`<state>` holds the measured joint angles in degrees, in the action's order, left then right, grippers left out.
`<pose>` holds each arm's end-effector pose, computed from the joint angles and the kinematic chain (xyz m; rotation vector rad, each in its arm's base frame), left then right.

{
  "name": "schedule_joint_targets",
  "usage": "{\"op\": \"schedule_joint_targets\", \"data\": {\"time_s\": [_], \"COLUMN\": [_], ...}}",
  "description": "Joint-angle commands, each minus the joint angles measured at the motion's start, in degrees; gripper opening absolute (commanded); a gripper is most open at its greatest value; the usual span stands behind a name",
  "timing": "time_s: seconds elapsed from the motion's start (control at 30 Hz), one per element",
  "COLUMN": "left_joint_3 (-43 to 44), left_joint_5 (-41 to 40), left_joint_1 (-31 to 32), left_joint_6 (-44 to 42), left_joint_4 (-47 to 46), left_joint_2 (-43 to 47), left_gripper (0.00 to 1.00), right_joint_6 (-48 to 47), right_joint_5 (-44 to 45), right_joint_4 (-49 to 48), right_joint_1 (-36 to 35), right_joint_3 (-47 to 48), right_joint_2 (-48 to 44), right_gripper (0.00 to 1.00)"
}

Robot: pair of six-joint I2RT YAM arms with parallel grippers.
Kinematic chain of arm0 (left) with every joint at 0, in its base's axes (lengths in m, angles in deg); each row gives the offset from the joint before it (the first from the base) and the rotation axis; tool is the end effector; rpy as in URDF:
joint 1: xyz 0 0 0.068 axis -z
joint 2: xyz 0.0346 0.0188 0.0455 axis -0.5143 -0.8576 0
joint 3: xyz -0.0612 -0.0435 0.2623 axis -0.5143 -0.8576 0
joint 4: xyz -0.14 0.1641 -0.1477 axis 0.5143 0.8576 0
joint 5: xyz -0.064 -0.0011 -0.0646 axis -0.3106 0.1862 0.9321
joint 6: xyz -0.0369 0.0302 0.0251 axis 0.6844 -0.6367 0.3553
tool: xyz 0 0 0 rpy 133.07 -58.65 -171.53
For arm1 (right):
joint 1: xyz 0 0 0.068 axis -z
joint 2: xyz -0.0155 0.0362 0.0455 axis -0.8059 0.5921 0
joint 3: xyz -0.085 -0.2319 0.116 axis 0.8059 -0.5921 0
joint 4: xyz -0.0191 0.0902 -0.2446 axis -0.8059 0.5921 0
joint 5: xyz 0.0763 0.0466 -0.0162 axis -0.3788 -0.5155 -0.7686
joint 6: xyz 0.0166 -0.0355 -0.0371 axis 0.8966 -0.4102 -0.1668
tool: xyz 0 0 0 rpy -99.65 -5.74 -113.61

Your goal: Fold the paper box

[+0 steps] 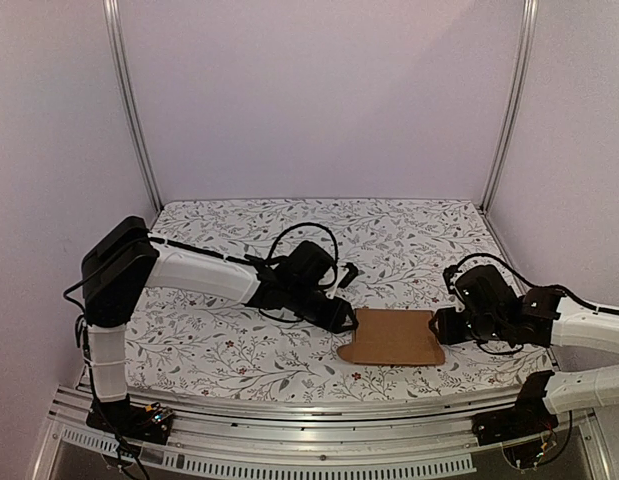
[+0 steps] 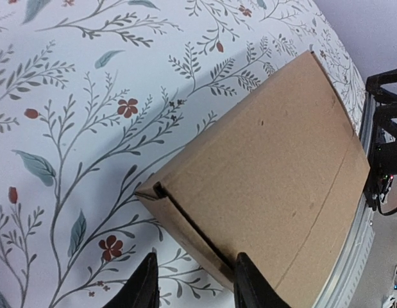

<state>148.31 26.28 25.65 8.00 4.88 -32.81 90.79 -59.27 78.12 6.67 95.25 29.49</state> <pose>0.2293 -0.3645 0.1486 0.7816 2.5002 -0.9283 0.1333 0.1290 0.2013 -0.1688 2.4502 0.2890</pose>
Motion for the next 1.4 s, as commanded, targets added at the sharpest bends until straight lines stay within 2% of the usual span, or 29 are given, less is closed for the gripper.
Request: {"op": "schedule_joint_targets", "data": {"time_s": [0.0, 0.33, 0.57, 0.87, 1.17, 1.37], "left_joint_3": [-1.5, -4.1, -6.9, -15.0, -21.6, -22.4], "left_joint_5": [-1.4, -2.5, -3.3, -5.1, -5.2, -5.1], "left_joint_1": [0.6, 0.4, -0.7, -4.5, -8.6, -10.3], "left_joint_6": [-0.4, -0.3, 0.0, 0.7, 1.2, 1.2], "left_joint_4": [2.6, 2.1, 2.0, 2.2, 2.0, 3.2], "left_joint_2": [0.7, 3.0, 5.7, 13.3, 18.8, 21.1], "left_gripper": [0.38, 0.38, 0.38, 0.39, 0.39, 0.4], "right_joint_6": [2.5, 4.8, 5.8, 7.2, 8.5, 6.1], "right_joint_5": [-6.7, -14.7, -19.9, -25.9, -26.3, -22.8], "right_joint_4": [-4.1, -15.5, -23.7, -33.5, -35.9, -30.9], "right_joint_1": [3.6, 6.9, 7.0, 6.6, 2.5, 2.2], "right_joint_3": [-3.3, -7.2, -7.1, -4.0, 0.4, 3.3], "right_joint_2": [1.1, 6.0, 12.7, 22.5, 29.0, 28.1], "right_gripper": [0.42, 0.36, 0.24, 0.11, 0.11, 0.29]}}
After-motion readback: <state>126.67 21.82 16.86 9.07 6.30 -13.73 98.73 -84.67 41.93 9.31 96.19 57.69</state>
